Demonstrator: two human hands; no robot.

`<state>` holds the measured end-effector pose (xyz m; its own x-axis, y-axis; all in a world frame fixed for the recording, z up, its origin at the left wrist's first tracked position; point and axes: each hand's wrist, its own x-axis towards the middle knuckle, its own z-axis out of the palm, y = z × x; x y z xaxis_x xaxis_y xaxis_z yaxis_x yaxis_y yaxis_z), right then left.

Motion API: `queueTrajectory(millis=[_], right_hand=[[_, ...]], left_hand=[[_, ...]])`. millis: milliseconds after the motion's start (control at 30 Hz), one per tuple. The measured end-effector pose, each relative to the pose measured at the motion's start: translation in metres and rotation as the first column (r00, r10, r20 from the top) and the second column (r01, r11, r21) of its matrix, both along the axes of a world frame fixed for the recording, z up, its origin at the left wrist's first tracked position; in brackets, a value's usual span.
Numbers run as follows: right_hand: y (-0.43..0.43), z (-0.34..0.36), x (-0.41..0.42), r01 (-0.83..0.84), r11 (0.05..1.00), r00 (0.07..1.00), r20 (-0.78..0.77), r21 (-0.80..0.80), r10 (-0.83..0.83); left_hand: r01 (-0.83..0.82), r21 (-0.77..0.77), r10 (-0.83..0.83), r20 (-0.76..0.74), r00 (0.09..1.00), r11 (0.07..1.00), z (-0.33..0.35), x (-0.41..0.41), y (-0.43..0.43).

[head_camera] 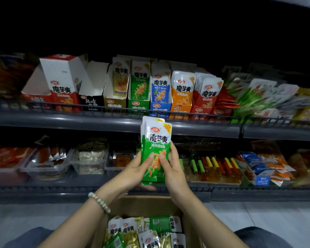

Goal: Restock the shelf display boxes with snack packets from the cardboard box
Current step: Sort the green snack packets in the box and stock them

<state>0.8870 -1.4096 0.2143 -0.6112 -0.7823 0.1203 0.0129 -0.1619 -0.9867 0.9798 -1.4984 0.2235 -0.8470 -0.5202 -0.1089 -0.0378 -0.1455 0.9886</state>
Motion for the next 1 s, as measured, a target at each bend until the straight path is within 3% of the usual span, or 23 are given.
queueTrajectory(millis=[200,400,500,600,733,900,1000], right_hand=[[-0.015,0.044,0.002,-0.017,0.997,0.987,-0.161,-0.077,0.005],[-0.027,0.088,-0.005,-0.090,0.996,0.950,-0.303,-0.029,0.077],[-0.031,0.123,-0.021,-0.136,0.990,0.877,-0.470,-0.043,0.100],[-0.039,0.153,-0.036,-0.175,0.981,0.747,-0.638,0.083,0.187],[-0.051,0.177,-0.042,-0.214,0.955,0.717,-0.632,0.204,0.295],[-0.072,0.200,-0.054,-0.214,0.924,0.646,-0.663,0.318,0.378],[-0.091,0.209,-0.064,-0.212,0.907,0.670,-0.622,0.364,0.406]], left_hand=[[-0.090,-0.165,0.062,-0.165,0.984,0.982,0.022,0.002,-0.012],[-0.174,-0.292,0.085,-0.293,0.952,0.940,0.045,0.009,-0.021],[-0.195,-0.340,0.087,-0.307,0.948,0.920,0.057,0.011,-0.029],[-0.182,-0.339,0.068,-0.321,0.945,0.923,0.072,0.010,-0.039],[-0.154,-0.288,0.086,-0.236,0.968,0.945,0.091,0.013,-0.046],[-0.264,-0.404,0.163,-0.269,0.949,0.876,0.101,0.003,-0.069],[-0.295,-0.476,0.173,-0.283,0.943,0.828,0.110,-0.004,-0.082]])
